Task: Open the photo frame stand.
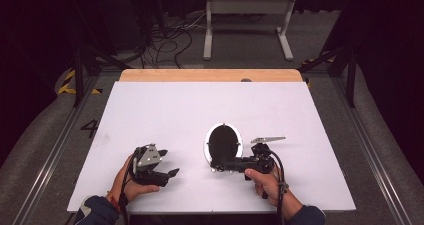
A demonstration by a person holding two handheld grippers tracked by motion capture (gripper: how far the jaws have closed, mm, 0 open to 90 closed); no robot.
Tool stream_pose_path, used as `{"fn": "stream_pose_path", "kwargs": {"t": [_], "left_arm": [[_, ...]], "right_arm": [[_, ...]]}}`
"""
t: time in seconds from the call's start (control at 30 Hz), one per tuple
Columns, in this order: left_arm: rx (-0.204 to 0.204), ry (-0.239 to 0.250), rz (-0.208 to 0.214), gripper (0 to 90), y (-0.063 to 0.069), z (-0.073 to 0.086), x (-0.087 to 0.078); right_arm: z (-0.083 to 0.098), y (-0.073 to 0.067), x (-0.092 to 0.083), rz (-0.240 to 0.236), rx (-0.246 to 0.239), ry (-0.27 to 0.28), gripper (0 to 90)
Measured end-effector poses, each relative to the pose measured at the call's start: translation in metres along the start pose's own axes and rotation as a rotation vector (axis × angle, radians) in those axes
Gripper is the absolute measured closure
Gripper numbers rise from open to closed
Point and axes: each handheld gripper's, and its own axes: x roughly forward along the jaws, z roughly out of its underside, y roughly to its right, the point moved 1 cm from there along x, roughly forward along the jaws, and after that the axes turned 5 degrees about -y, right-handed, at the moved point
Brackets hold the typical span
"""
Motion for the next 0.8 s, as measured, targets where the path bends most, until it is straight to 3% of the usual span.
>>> {"fn": "stream_pose_path", "kwargs": {"t": [0.1, 0.13, 0.27, 0.6, 0.8], "left_arm": [[-0.011, -0.007, 0.016, 24.6, -0.003, -0.012, 0.011], [-0.012, -0.01, 0.013, 24.5, -0.004, -0.015, 0.014], [-0.018, -0.016, 0.037, 24.3, -0.005, -0.028, 0.027], [0.002, -0.032, 0.063, 23.8, -0.006, -0.051, 0.053], [-0.068, -0.04, 0.072, 23.3, -0.013, -0.058, 0.064]], "right_arm": [[-0.005, 0.005, -0.001, -0.05, 0.074, -0.003, 47.1], [-0.007, 0.006, -0.002, -0.031, 0.083, 0.012, 47.3], [-0.009, 0.013, 0.001, -0.066, 0.12, 0.035, 51.0], [-0.014, 0.015, 0.009, -0.097, 0.132, 0.04, 52.2], [-0.013, 0.015, 0.008, -0.079, 0.098, 0.028, 57.7]]}}
